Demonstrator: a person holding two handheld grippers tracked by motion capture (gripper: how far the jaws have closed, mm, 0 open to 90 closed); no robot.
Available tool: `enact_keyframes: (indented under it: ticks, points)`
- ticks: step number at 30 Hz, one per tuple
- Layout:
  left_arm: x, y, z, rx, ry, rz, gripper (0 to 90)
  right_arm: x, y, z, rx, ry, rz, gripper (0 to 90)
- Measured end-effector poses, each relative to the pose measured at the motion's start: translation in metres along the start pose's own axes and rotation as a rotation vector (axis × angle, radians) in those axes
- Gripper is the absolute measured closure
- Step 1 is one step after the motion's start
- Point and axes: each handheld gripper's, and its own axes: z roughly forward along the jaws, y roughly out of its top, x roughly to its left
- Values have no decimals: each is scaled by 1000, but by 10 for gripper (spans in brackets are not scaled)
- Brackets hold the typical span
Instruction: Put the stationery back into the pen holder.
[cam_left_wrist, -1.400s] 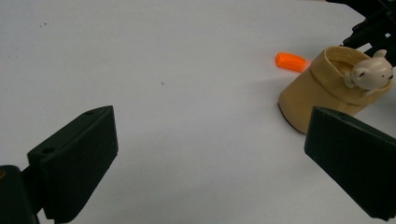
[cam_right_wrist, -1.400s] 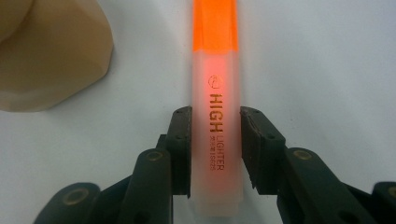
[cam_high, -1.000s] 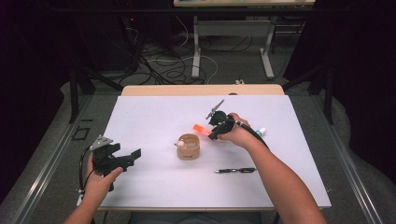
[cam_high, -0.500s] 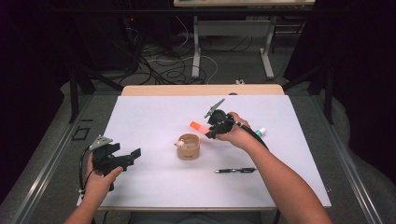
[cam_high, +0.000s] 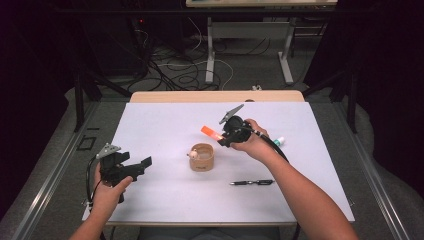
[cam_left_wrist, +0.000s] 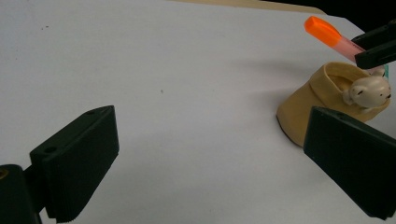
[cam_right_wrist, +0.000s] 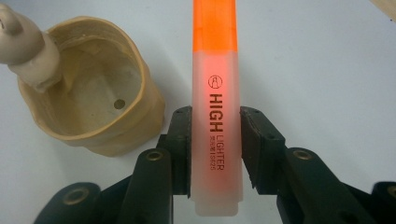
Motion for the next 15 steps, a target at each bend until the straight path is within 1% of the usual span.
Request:
enact_keyframes:
  ticks: [3,4,5,6,7,9,10,12,13,14,15]
  points:
    - [-1,3,0,2,-3,7,39,1,0,-1,-13,-1,4,665]
    - [-2,4,1,0,-4,11,45,1,0,-2,-35,-4,9,665]
    - [-3,6,1,1,-7,12,45,1,0,-2,-35,-4,9,665]
    - [-4,7,1,-3,-12,15,47,1,-1,-2,-40,2,25,665]
    - [-6,8,1,-7,-14,14,47,2,-1,-1,-41,-8,27,665]
    - [-9,11,1,-11,-21,21,47,3,-2,-1,-44,-2,27,665]
    - [-10,12,1,-17,-22,22,47,3,-2,-1,-53,1,28,664]
    - [-13,15,0,-22,-32,17,47,4,-3,-2,-62,-12,32,665]
    - [-14,16,0,-25,-36,13,47,5,-3,-2,-67,-1,27,665]
    - [-15,18,0,-25,-40,12,47,6,-3,-3,-70,-10,29,665]
    - [-15,19,1,-23,-44,10,52,6,-3,-4,-87,-14,22,664]
